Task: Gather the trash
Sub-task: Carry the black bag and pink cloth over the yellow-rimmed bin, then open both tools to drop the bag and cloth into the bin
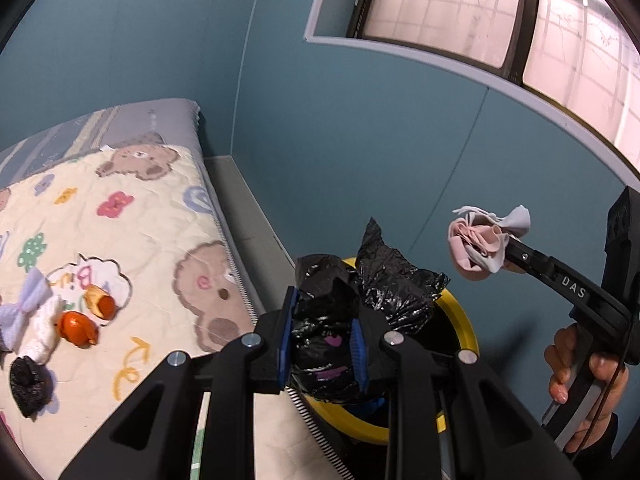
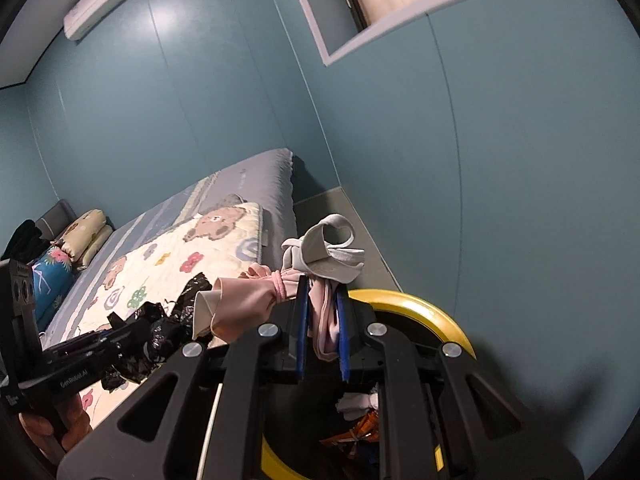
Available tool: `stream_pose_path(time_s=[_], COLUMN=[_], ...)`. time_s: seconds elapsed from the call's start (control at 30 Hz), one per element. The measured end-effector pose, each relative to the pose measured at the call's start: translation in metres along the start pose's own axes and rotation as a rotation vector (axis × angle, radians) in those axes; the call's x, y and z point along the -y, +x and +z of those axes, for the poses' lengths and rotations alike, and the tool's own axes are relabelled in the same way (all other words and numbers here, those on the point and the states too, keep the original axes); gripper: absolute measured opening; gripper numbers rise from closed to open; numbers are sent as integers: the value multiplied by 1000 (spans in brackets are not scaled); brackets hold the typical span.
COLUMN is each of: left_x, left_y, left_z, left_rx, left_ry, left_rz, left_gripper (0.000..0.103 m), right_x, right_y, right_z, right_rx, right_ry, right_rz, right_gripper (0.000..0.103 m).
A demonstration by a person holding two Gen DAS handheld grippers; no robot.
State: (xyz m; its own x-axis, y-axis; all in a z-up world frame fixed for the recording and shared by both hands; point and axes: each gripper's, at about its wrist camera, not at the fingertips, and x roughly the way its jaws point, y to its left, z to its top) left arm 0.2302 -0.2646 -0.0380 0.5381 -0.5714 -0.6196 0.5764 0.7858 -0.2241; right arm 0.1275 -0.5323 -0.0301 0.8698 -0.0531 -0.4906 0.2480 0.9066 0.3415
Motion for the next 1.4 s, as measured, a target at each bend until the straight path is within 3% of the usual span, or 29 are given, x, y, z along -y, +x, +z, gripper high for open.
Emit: stream_pose_path(time_s=[0.53, 0.7, 0.87, 1.07, 1.4], left_x=[17, 20, 21, 23, -7], left_y=[70, 74, 66, 46, 6], left_z=[-23, -25, -24, -24, -24], left_rx=[-129, -139, -129, -74, 11], left_ry=[-14, -11, -18, 4, -16], left_rz=[-42, -54, -68, -56, 31], left_gripper=[25, 41, 59, 83, 93], right_x=[35, 41, 36, 31, 4], right_y=[46, 46, 36, 25, 11], right_z=[-31, -34, -31, -30, -27], right_rx=[-89, -87, -60, -49, -31], right_ry=[81, 87, 89, 90, 67], right_rz=[-49, -47, -53, -63, -47], right_gripper=[15, 18, 35, 47, 57])
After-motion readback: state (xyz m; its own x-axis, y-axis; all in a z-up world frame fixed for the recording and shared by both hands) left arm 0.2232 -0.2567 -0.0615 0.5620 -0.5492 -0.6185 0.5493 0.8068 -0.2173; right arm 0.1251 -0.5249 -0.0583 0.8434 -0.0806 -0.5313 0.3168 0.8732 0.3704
